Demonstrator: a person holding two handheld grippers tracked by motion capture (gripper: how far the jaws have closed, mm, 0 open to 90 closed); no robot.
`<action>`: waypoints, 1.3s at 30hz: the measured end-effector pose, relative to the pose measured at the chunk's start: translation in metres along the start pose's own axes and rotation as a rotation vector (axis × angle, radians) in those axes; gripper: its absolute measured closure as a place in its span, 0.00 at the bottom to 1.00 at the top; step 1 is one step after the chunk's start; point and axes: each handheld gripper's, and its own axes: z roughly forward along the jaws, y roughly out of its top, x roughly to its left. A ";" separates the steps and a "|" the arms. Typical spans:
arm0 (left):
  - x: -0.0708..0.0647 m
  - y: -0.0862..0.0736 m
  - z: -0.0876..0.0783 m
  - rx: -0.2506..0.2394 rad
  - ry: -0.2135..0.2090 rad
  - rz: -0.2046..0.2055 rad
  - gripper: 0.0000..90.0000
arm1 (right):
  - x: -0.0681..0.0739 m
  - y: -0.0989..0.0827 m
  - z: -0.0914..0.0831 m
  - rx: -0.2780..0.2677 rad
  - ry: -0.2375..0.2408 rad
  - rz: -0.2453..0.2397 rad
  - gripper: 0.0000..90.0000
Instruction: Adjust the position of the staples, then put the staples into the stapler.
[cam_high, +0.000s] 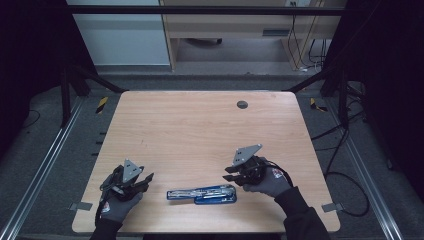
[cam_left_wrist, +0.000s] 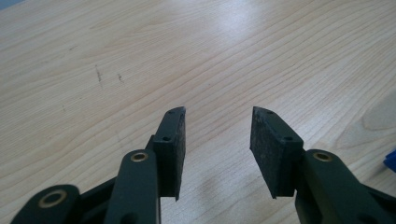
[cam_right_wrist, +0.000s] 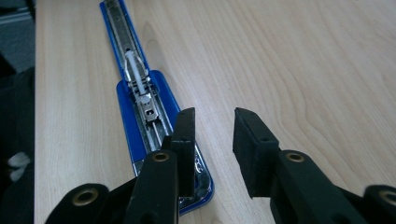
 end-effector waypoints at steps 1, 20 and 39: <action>0.000 0.000 0.000 -0.003 -0.006 -0.002 0.62 | 0.003 0.000 -0.003 -0.025 -0.035 0.033 0.76; -0.018 0.015 -0.012 -0.061 -0.115 0.052 0.66 | 0.026 -0.036 -0.014 -0.138 -0.209 0.246 1.00; -0.028 0.022 -0.010 -0.023 -0.264 0.138 0.62 | 0.053 -0.060 -0.008 -0.115 -0.200 0.306 1.00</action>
